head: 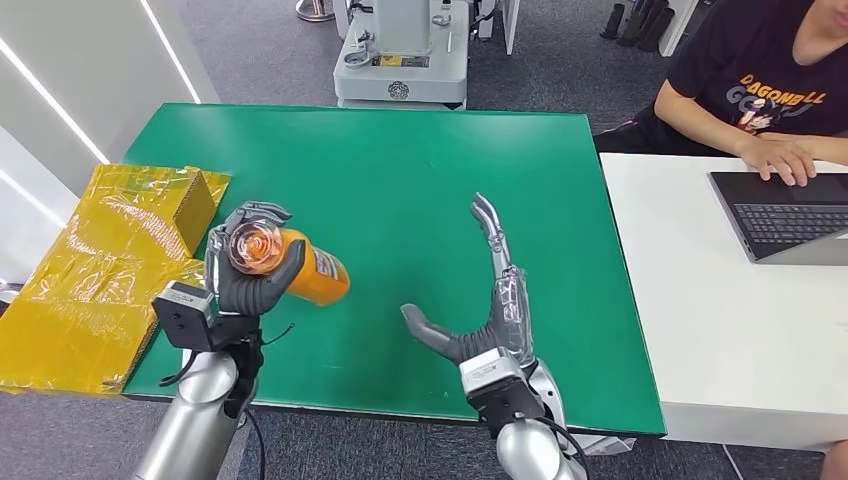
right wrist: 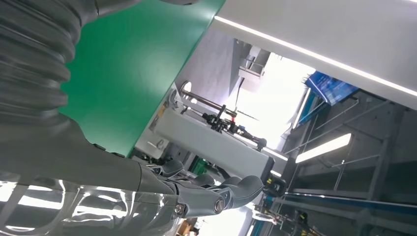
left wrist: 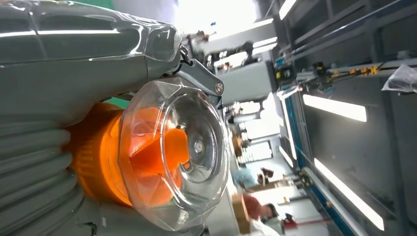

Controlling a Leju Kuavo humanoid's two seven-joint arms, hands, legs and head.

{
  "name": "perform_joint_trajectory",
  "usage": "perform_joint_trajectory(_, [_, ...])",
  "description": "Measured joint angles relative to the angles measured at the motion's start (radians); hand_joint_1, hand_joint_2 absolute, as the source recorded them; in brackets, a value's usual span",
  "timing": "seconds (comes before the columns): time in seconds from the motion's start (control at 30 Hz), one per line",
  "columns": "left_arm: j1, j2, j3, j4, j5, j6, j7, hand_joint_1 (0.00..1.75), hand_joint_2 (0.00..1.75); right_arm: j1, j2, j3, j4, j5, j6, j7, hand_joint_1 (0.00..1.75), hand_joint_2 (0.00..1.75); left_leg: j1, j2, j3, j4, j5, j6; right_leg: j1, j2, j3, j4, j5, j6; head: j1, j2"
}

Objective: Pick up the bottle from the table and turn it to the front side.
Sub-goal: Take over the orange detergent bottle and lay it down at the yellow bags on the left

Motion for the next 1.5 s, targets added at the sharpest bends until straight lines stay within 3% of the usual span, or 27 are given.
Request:
perform_joint_trajectory(0.3, [-0.045,0.083,0.042,-0.026,-0.109,0.015,0.033,1.75,1.75,0.019,-0.012,-0.004,-0.023,-0.003,-0.009,-0.001,0.00,1.75,0.000,0.000,0.000,0.000,0.000,0.000,0.000,0.000,0.000,0.000,0.000,0.000,0.000,0.000])
perform_joint_trajectory(0.63, [-0.139,0.317,0.104,-0.008,-0.232,0.023,0.084,1.75,1.75,0.058,-0.027,-0.018,-0.069,-0.005,-0.002,-0.006,0.00,1.75,0.001,0.001,0.000,0.000,0.001,-0.001,0.001,0.002,-0.001,0.002,-0.001,-0.001,0.000,0.000])
perform_joint_trajectory(0.9, [-0.144,0.418,0.125,0.007,-0.282,0.069,0.121,1.75,1.75,0.069,-0.032,-0.026,-0.091,0.004,-0.002,-0.004,0.00,1.75,0.001,0.002,0.000,0.000,0.001,-0.001,0.001,0.002,-0.001,0.001,-0.001,-0.001,0.000,0.000])
perform_joint_trajectory(1.27, [-0.152,0.487,0.130,0.050,-0.369,0.071,0.134,1.75,1.75,0.071,-0.034,-0.027,-0.100,0.004,-0.019,-0.007,0.00,1.75,0.001,0.002,0.000,0.000,0.001,-0.001,0.001,0.002,-0.002,0.001,-0.001,-0.001,0.000,0.000])
perform_joint_trajectory(1.5, [-0.197,0.501,0.065,0.170,-0.490,0.024,0.140,1.75,1.75,0.078,-0.034,-0.028,-0.135,-0.035,-0.053,-0.046,0.00,1.75,0.001,0.002,0.000,0.000,0.001,-0.001,0.001,0.002,-0.002,0.001,-0.001,-0.001,0.000,0.000])
